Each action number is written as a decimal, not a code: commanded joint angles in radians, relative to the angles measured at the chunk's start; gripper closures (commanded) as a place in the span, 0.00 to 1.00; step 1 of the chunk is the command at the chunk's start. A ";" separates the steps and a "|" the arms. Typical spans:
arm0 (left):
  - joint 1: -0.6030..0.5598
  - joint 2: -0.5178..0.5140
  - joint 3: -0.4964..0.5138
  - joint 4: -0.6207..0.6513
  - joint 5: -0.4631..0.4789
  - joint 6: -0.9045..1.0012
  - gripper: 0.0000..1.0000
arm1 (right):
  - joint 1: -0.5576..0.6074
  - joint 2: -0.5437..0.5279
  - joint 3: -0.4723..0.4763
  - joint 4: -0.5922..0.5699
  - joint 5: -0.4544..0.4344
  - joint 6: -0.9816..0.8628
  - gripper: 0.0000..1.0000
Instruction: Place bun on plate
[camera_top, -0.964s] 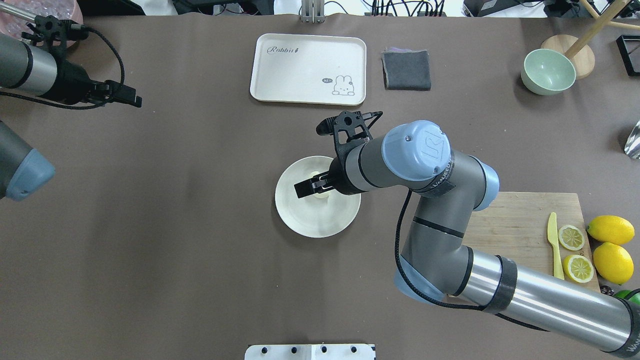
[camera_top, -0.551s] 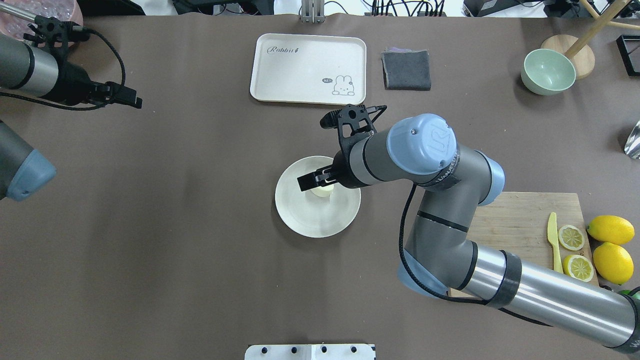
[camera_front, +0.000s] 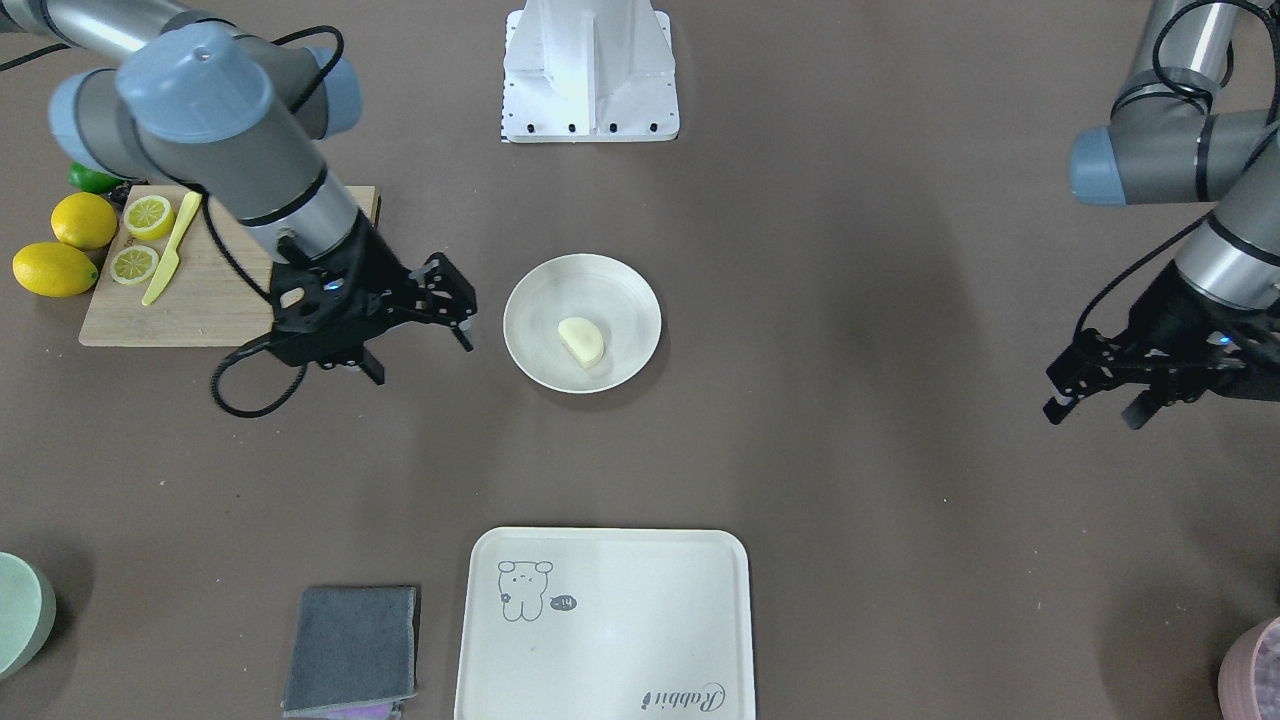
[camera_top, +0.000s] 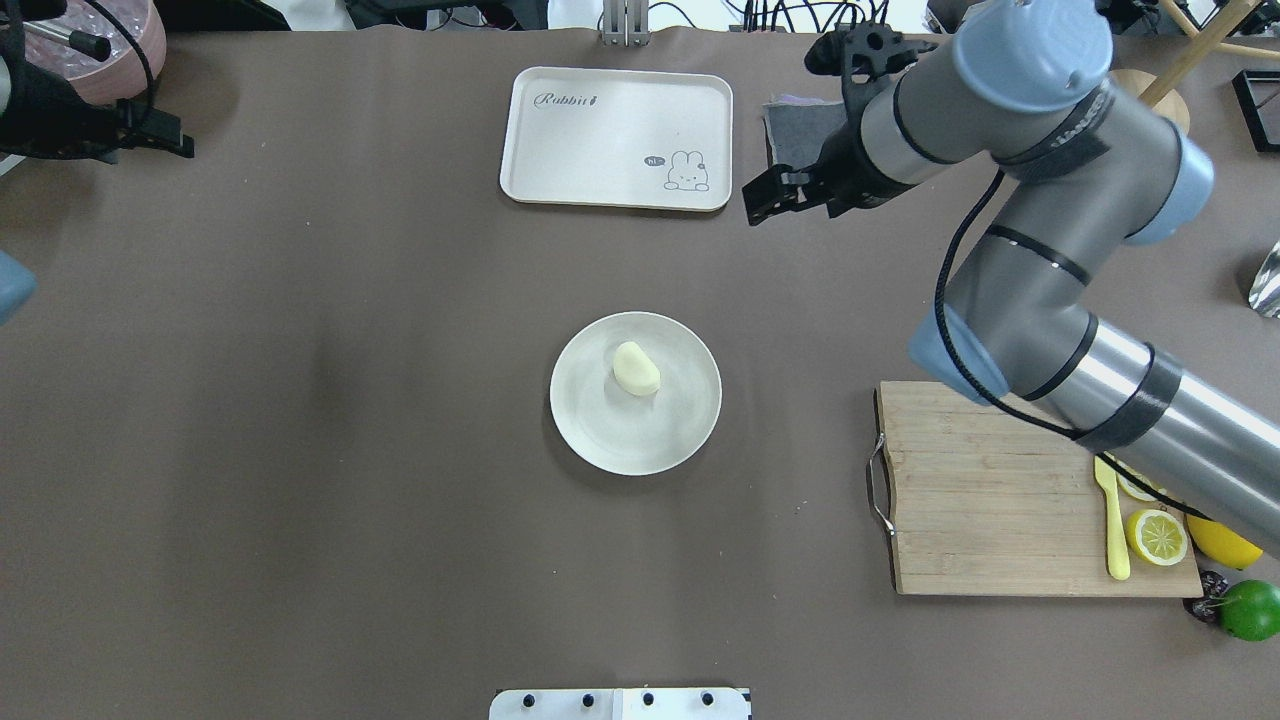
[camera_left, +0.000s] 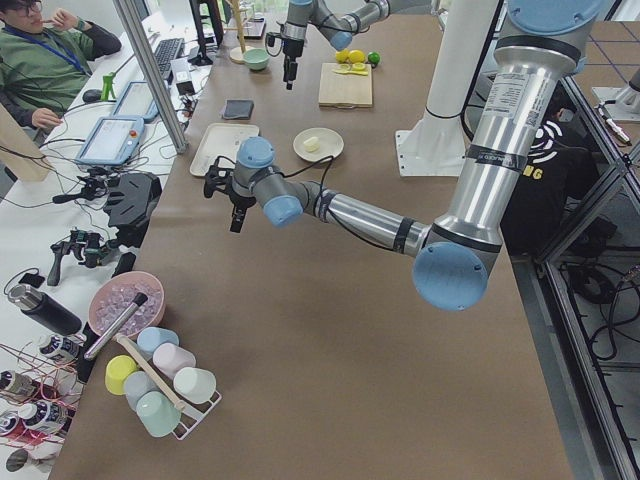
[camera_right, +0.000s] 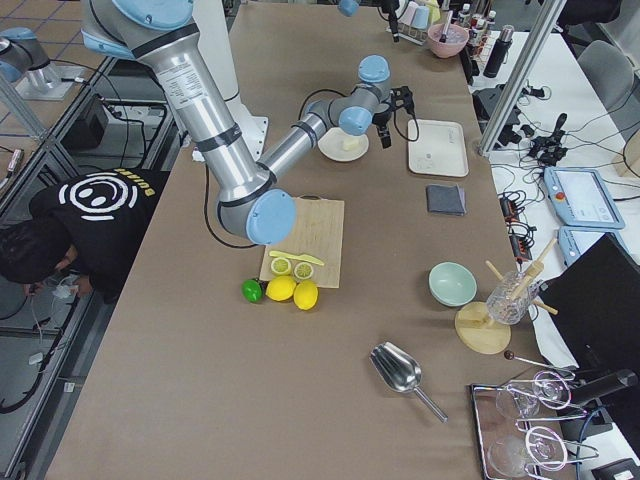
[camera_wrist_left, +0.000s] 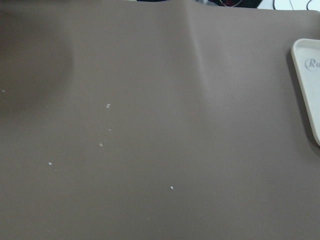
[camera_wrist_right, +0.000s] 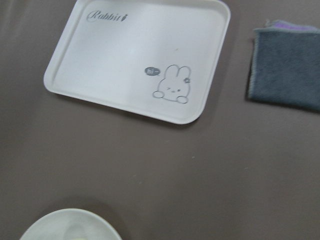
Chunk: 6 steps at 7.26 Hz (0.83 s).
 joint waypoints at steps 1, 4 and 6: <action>-0.223 -0.007 0.106 0.131 -0.131 0.276 0.02 | 0.132 -0.028 -0.001 -0.114 0.037 -0.189 0.00; -0.397 -0.018 0.178 0.297 -0.141 0.358 0.02 | 0.278 -0.083 0.004 -0.196 0.109 -0.201 0.00; -0.420 0.010 0.246 0.303 -0.143 0.355 0.02 | 0.367 -0.182 0.004 -0.207 0.166 -0.393 0.00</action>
